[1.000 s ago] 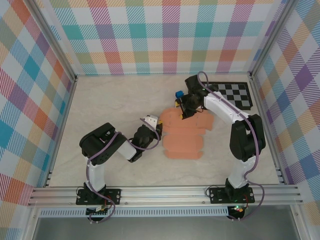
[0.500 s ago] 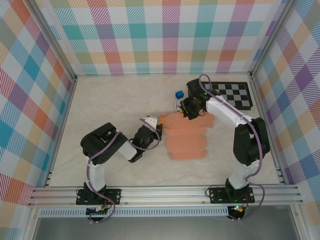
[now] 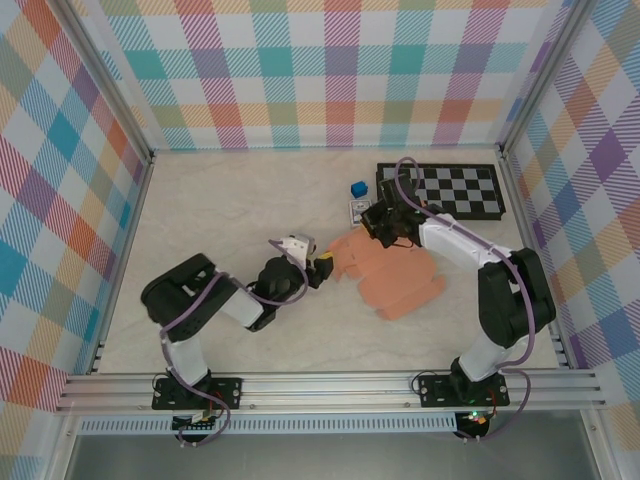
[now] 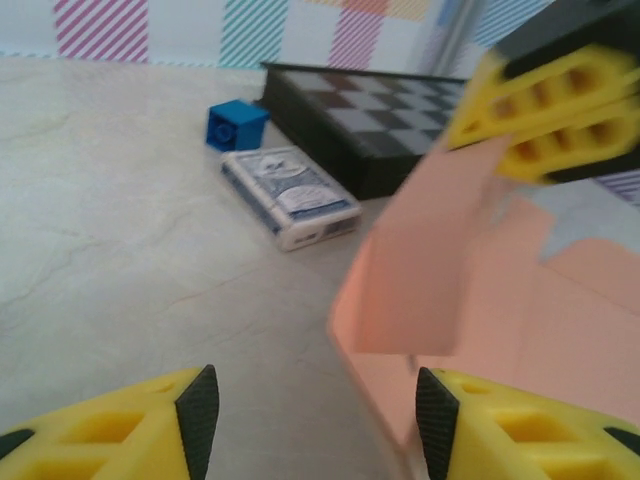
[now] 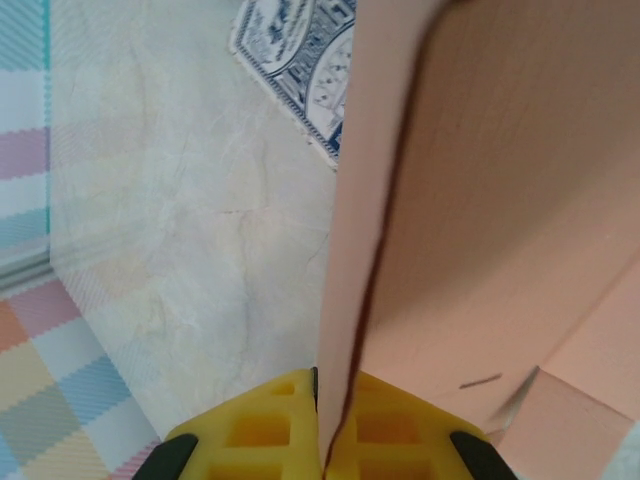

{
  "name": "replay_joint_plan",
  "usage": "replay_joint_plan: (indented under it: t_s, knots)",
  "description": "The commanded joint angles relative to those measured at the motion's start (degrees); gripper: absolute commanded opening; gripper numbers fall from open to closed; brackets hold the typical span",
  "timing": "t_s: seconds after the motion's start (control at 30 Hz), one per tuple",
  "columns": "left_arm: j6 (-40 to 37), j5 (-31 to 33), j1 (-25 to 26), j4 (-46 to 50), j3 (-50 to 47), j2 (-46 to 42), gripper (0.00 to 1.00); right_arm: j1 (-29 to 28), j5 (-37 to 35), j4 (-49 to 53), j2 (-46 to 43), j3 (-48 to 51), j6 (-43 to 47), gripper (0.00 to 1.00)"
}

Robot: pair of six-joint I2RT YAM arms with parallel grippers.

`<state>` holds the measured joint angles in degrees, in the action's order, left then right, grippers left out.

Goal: Fold the paper box

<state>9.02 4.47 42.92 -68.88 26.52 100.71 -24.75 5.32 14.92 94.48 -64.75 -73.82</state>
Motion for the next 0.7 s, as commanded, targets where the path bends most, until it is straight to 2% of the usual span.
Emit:
replay_joint_plan:
  t_s: [0.0,0.07,0.2,0.3,0.47,0.53,0.67]
  knots:
    - [-4.2,-4.5,-0.5,6.2,-2.0,-11.2,0.58,1.5,4.9,-8.9,-1.5,2.4,6.9,0.00]
    - [-7.4,-3.0,-0.8,11.5,-3.3,-16.7,0.63,2.2,7.6,-11.8,-1.8,3.7,7.6,0.00]
    - [-11.9,-5.7,-2.9,20.5,-3.7,-22.2,0.67,3.6,13.1,-17.1,-2.8,6.0,9.1,0.00]
    - [-14.4,-7.1,-3.9,21.9,-3.6,-21.4,0.67,4.7,18.2,-22.5,-3.4,8.5,10.2,0.00]
    - [-18.5,-6.0,-4.6,22.0,-1.8,-17.4,0.67,6.6,25.2,-30.3,-3.1,12.1,8.9,0.00]
    - [-21.5,-9.6,-5.4,24.3,-0.5,-16.1,0.67,7.2,27.9,-31.9,-2.6,12.8,9.0,0.00]
    - [-25.2,-13.0,-6.7,27.6,1.5,-14.0,0.67,8.3,34.0,-32.8,-1.1,12.9,9.8,0.00]
